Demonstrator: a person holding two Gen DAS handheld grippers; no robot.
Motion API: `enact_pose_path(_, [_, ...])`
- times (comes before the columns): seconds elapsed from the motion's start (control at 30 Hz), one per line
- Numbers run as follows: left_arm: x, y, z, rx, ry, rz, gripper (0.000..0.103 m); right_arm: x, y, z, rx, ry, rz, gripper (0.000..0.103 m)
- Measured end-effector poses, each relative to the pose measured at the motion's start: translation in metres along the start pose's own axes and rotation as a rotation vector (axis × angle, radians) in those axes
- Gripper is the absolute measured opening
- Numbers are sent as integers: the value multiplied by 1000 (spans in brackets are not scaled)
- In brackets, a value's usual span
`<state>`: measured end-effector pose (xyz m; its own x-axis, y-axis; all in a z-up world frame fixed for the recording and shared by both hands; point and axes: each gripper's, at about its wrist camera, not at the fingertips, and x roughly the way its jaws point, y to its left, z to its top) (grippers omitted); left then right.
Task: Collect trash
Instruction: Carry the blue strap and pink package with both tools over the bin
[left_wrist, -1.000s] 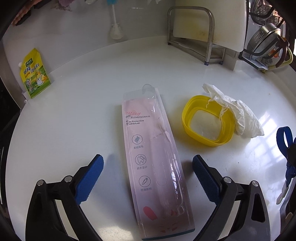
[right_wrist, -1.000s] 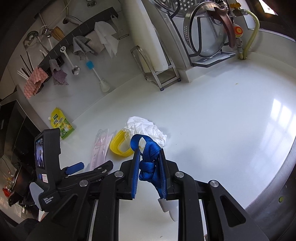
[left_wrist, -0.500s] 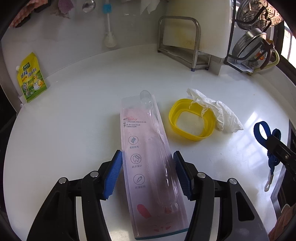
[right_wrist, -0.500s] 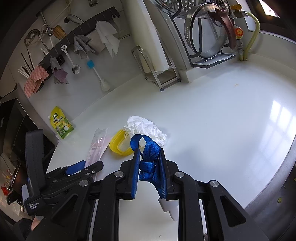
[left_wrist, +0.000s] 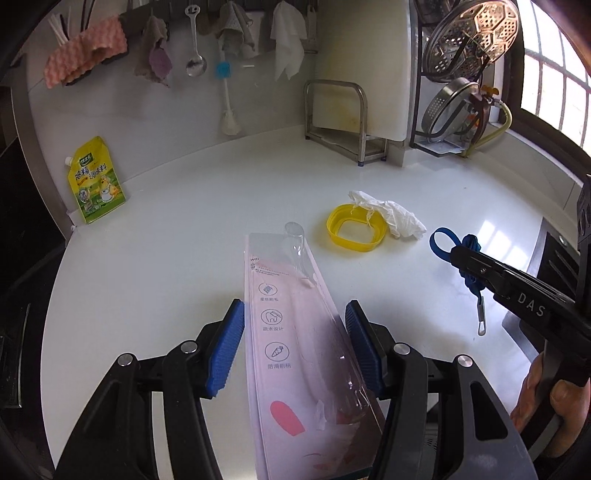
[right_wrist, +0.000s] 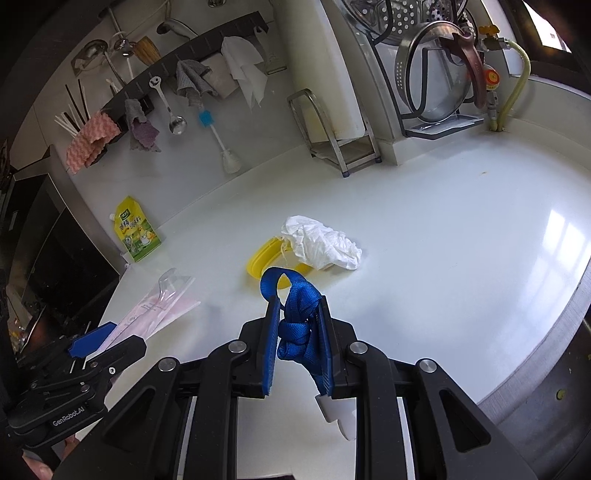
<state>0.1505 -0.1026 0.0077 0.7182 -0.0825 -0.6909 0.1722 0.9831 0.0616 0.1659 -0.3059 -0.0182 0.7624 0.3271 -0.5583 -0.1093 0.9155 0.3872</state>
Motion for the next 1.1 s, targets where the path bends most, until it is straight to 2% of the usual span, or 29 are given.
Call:
enact_pose_path(0.07, [-11, -1, -8, 9, -5, -10, 44, -12, 6, -7, -12, -15, 5, 19])
enact_pose_path(0.27, [-32, 4, -34, 31, -22, -20, 44, -53, 13, -44, -13, -21, -10, 19])
enact_pose_path(0.53, [-49, 9, -58, 7, -28, -76, 44, -101, 24, -76, -3, -50, -40, 19])
enact_pose_path(0.93, [-109, 1, -111, 57, -100, -123, 44, -135, 46, -138, 53, -37, -64, 19])
enact_pose_path(1.1, [-128, -2, -141, 74, -94, -156, 44, -139, 53, -165, 75, -21, -80, 19])
